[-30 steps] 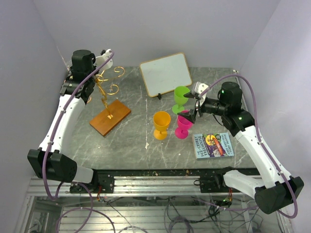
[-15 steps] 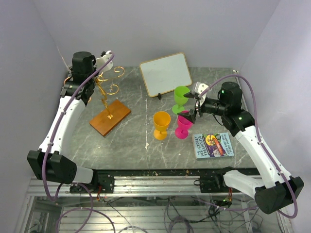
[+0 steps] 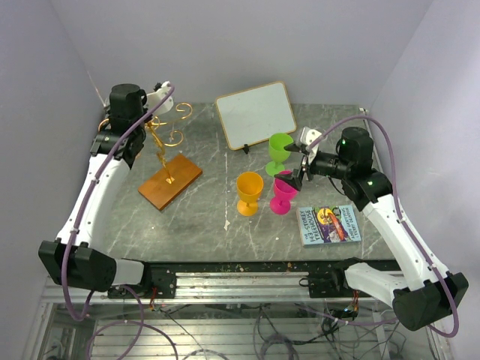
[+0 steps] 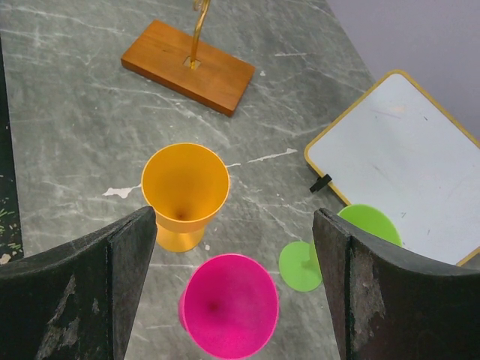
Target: Place the wine glass upside down on the wine glass rack
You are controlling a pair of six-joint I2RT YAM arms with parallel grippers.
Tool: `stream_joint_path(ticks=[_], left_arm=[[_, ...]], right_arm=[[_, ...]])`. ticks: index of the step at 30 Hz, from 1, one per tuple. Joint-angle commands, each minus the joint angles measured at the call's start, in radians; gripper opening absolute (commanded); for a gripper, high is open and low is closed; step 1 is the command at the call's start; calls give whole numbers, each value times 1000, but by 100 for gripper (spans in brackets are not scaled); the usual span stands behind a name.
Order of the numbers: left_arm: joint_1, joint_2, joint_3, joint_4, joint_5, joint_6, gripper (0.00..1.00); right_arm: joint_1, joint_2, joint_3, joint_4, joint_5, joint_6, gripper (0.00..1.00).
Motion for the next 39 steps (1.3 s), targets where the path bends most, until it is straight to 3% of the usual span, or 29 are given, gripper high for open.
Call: stream_joint_path(ticks=[1, 6, 14, 18, 21, 25, 33, 39], left_arm=[[-6, -53, -16, -33, 3, -18, 48], [-7, -91, -4, -85, 25, -29, 49], [-8, -156, 37, -154, 92, -142, 56], [-7, -185, 78, -178, 197, -318, 82], [-7, -206, 102, -180, 271, -426, 99], [-7, -228, 116, -160, 317, -496, 100], [-7, -256, 101, -133, 317, -499, 100], [-7, -259, 104, -142, 355, -514, 100]], right_arm=[[-9, -3, -6, 23, 21, -3, 85], [-9, 5, 23, -9, 175, 12, 85], [-8, 60, 106, -290, 368, -100, 85], [-3, 114, 151, -378, 439, -78, 81], [6, 171, 189, -436, 496, -41, 73], [16, 241, 209, -477, 573, 3, 63], [28, 335, 210, -509, 595, 39, 51], [33, 355, 208, -495, 581, 62, 33]])
